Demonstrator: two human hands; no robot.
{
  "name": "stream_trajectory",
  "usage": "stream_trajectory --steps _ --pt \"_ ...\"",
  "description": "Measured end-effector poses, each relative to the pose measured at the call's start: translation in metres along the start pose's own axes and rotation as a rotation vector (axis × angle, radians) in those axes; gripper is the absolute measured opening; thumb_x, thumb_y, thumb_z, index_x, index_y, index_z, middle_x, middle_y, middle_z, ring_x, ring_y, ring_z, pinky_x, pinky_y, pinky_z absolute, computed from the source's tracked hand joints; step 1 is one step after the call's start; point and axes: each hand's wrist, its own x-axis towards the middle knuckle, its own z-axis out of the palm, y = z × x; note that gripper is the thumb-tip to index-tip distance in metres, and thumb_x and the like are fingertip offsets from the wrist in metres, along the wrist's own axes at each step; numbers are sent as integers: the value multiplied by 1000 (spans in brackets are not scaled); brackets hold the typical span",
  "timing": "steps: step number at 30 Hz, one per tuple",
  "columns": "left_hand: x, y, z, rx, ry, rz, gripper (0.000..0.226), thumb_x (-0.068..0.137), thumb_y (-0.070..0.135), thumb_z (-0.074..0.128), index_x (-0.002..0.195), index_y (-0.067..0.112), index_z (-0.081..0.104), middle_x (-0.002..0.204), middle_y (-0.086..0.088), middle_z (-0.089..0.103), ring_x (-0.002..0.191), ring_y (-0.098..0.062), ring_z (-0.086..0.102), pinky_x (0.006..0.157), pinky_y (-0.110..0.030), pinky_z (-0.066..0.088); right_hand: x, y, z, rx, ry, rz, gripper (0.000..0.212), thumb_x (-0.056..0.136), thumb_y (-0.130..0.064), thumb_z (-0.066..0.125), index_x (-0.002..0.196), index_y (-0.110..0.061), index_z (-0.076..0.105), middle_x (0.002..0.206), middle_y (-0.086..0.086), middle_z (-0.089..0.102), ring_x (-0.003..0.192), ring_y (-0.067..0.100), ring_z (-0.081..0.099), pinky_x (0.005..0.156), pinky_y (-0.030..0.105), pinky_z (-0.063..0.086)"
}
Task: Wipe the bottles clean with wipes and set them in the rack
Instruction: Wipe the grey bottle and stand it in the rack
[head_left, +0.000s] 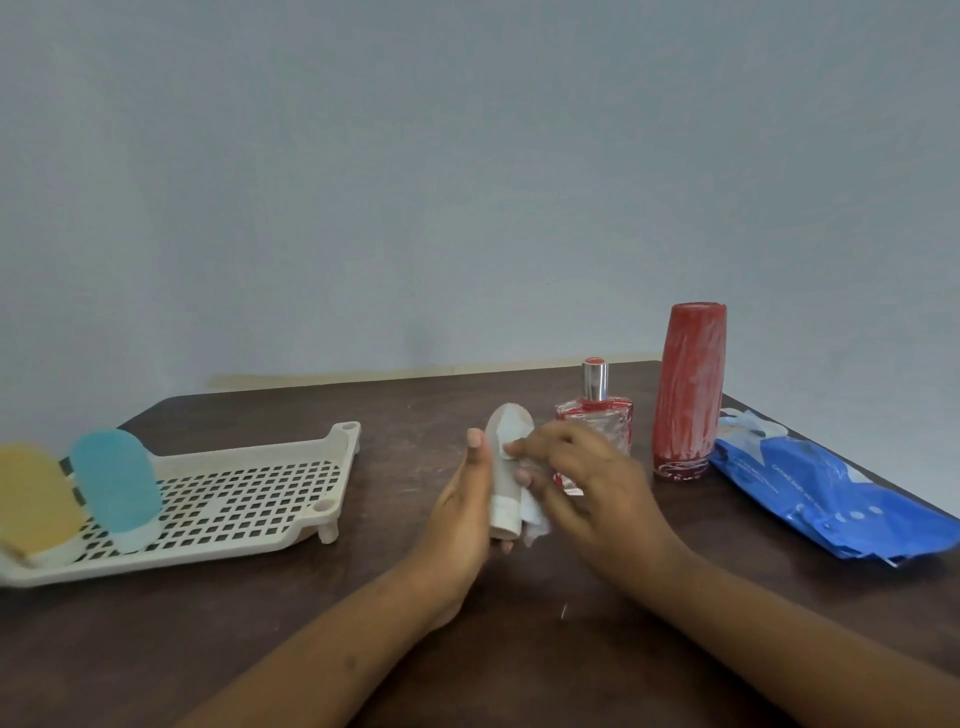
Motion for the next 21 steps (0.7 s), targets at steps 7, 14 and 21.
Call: stream_trajectory --steps 7,14,21 --pt "4 9 -6 -229 67 -65 56 91 50 39 122 7 55 90 -16 68 84 -24 67 75 -35 57 -4 -15 0 13 -263 -269 14 91 -10 55 100 -13 67 103 -3 58 93 12 52 81 21 42" --pt "6 9 -5 -340 59 40 52 80 38 51 119 3 52 89 -11 65 77 -17 65 67 -30 54 -2 -8 1 94 -102 -45 7 87 -18 61 94 -18 64 99 -10 54 94 0 52 80 10 40" --pt "5 8 -7 -294 2 125 48 77 20 59 124 12 52 109 -11 69 101 -24 67 73 -29 58 1 -5 1 385 -58 391 38 68 -26 83 95 -20 57 94 -8 65 89 4 62 72 16 52"
